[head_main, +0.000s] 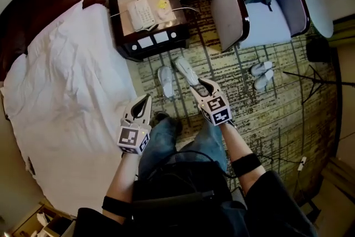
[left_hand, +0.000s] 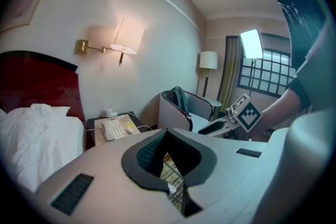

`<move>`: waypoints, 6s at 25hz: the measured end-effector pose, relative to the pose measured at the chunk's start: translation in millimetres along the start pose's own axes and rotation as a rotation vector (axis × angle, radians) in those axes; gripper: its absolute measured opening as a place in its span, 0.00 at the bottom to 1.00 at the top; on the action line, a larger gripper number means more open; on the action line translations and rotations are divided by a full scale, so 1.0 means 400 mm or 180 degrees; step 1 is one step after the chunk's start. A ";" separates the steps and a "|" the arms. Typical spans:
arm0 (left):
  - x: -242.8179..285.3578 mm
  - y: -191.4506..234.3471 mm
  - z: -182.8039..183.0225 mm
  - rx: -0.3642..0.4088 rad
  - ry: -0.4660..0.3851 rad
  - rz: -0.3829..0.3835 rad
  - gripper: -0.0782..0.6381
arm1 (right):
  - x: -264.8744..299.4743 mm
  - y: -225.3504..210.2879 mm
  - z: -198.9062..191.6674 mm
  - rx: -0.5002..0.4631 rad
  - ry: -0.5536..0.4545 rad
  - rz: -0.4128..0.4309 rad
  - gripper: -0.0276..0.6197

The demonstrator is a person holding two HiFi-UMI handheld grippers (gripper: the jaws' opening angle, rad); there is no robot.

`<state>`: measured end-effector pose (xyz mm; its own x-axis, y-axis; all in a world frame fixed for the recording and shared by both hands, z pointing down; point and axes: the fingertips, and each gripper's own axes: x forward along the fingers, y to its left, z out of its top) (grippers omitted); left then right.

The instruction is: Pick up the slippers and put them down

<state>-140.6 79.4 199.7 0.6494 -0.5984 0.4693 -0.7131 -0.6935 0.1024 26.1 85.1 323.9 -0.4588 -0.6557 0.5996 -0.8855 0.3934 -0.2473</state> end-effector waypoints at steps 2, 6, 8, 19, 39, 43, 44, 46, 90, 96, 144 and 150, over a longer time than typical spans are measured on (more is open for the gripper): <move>0.034 -0.001 -0.064 0.0072 0.0038 -0.0080 0.11 | 0.041 -0.014 -0.065 0.0072 0.0129 -0.0062 0.45; 0.120 0.002 -0.171 0.0113 0.0128 -0.0164 0.11 | 0.149 -0.065 -0.199 0.0137 0.0413 -0.0175 0.64; 0.156 0.000 -0.230 0.0118 0.0179 -0.0204 0.11 | 0.202 -0.093 -0.284 0.0156 0.0564 -0.0247 0.71; 0.541 0.002 -0.640 0.0054 0.0374 -0.0284 0.11 | 0.589 -0.297 -0.788 0.0204 0.1211 -0.0339 0.85; 1.079 0.031 -1.314 0.0358 0.0448 -0.0710 0.11 | 1.109 -0.533 -1.450 0.0153 0.1514 -0.0512 0.85; 1.114 0.052 -1.387 0.0344 0.0480 -0.0720 0.11 | 1.173 -0.558 -1.519 0.0136 0.1505 -0.0541 0.86; 1.118 0.056 -1.402 0.0365 0.0481 -0.0741 0.11 | 1.187 -0.560 -1.532 0.0122 0.1509 -0.0543 0.86; 1.122 0.062 -1.424 0.0395 0.0486 -0.0774 0.11 | 1.209 -0.561 -1.551 0.0097 0.1513 -0.0560 0.86; 1.136 0.331 -1.283 0.0372 0.0175 0.0014 0.11 | 1.363 -0.581 -0.946 0.0253 0.0308 -0.0637 0.74; 1.144 0.412 -1.260 0.0569 0.0090 0.0128 0.11 | 1.470 -0.580 -0.825 0.0239 0.0101 -0.0594 0.74; 0.509 0.254 -0.639 0.0201 0.0365 0.0406 0.11 | 0.679 -0.270 -0.234 -0.0373 -0.0098 -0.0455 0.05; 0.276 0.209 -0.331 0.0166 0.0232 0.0569 0.11 | 0.378 -0.197 0.004 -0.0385 -0.0212 -0.0196 0.04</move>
<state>-163.3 8.4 376.2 0.4914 -0.6846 0.5383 -0.7994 -0.5998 -0.0330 26.5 -45.9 432.7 -0.4113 -0.7207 0.5580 -0.8986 0.4232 -0.1156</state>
